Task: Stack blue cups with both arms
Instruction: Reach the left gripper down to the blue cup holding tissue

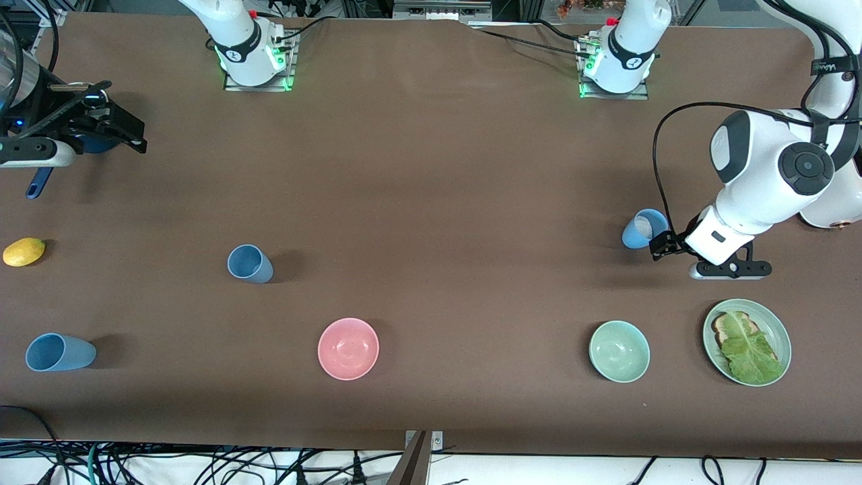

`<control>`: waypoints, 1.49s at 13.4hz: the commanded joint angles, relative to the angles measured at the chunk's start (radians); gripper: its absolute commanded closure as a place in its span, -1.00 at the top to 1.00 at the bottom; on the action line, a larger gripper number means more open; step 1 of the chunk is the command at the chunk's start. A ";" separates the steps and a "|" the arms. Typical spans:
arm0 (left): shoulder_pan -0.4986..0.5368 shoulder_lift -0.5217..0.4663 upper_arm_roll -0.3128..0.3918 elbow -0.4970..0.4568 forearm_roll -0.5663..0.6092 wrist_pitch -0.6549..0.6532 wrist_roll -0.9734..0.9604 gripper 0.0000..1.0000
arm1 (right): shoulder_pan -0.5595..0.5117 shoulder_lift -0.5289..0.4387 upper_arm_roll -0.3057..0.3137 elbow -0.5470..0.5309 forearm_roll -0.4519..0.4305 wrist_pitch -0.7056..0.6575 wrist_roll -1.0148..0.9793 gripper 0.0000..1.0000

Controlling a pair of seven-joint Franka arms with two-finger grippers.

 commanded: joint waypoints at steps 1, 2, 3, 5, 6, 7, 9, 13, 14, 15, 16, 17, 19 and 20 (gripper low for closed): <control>0.014 0.005 -0.005 -0.035 -0.010 0.053 0.003 1.00 | -0.001 -0.006 0.000 0.001 -0.003 -0.014 -0.014 1.00; 0.022 0.013 -0.004 -0.040 -0.007 0.071 0.015 1.00 | 0.001 -0.006 0.000 0.001 -0.003 -0.014 -0.014 1.00; 0.045 0.025 -0.004 -0.048 -0.004 0.085 0.027 1.00 | -0.001 -0.006 0.000 0.001 -0.002 -0.014 -0.014 1.00; 0.059 0.030 -0.004 -0.063 0.001 0.096 0.047 1.00 | 0.001 -0.006 0.000 0.001 -0.002 -0.015 -0.014 1.00; 0.059 0.030 -0.004 -0.074 0.001 0.102 0.047 1.00 | 0.001 -0.006 0.000 0.001 -0.002 -0.015 -0.014 1.00; 0.059 0.030 -0.004 -0.078 -0.001 0.111 0.047 1.00 | -0.001 -0.008 0.000 0.001 -0.002 -0.015 -0.014 1.00; 0.057 0.030 -0.005 -0.106 -0.001 0.136 0.047 1.00 | -0.001 -0.009 0.000 0.001 0.000 -0.017 -0.014 1.00; 0.057 0.016 -0.004 -0.253 -0.001 0.326 0.047 1.00 | -0.001 -0.009 0.000 0.001 0.000 -0.017 -0.014 1.00; 0.057 0.010 -0.004 -0.255 0.001 0.326 0.049 1.00 | 0.001 -0.009 0.000 0.001 0.000 -0.017 -0.014 1.00; 0.059 -0.005 -0.004 -0.273 0.001 0.326 0.055 1.00 | -0.001 -0.009 0.000 0.001 0.000 -0.017 -0.014 1.00; 0.059 -0.022 -0.002 -0.285 0.001 0.326 0.056 1.00 | -0.001 -0.009 0.000 0.001 0.000 -0.017 -0.014 1.00; 0.059 -0.037 -0.002 -0.291 -0.001 0.323 0.069 1.00 | -0.001 -0.009 0.000 0.001 0.000 -0.017 -0.014 1.00; 0.063 -0.065 0.003 -0.291 -0.001 0.304 0.088 1.00 | -0.001 -0.011 0.000 0.001 0.000 -0.018 -0.014 1.00; 0.077 -0.068 0.003 -0.288 -0.001 0.295 0.096 1.00 | -0.001 -0.011 0.000 0.001 0.000 -0.018 -0.014 1.00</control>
